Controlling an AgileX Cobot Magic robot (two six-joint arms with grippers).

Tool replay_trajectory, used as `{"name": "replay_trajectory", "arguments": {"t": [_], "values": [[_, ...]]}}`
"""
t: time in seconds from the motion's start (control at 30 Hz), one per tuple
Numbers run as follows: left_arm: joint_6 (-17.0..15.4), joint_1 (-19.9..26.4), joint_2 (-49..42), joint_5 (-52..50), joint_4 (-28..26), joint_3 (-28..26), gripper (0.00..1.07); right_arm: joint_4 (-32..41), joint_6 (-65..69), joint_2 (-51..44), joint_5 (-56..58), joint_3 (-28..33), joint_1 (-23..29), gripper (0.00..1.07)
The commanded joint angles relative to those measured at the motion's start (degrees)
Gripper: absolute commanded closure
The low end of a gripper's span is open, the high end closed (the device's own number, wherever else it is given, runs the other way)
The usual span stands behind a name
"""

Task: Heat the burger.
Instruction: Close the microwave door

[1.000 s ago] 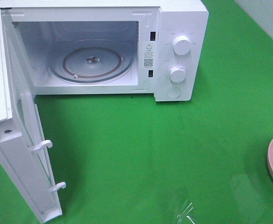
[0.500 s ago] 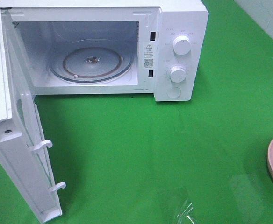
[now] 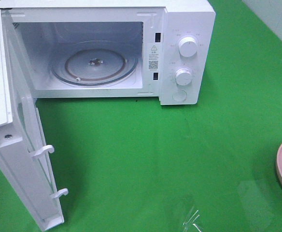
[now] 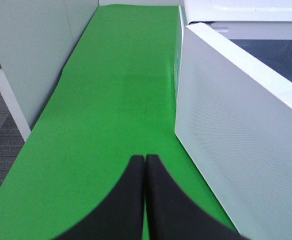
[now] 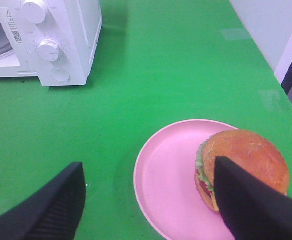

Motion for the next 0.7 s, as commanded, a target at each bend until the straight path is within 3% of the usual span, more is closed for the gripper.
{"name": "replay_trajectory", "arguments": {"t": [0.03, 0.43, 0.7], "values": [[-0.34, 0.06, 2.69, -10.26, 0.06, 4.07, 1.07, 0.06, -0.57, -1.55, -0.8, 0.06, -0.34, 0.35], [-0.34, 0.06, 8.65, -34.95, 0.06, 14.38, 1.07, 0.06, -0.52, -1.55, -0.8, 0.06, -0.34, 0.35], [-0.34, 0.06, 19.48, -56.21, 0.06, 19.48, 1.07, 0.06, -0.52, -1.55, -0.8, 0.06, -0.34, 0.35]]}}
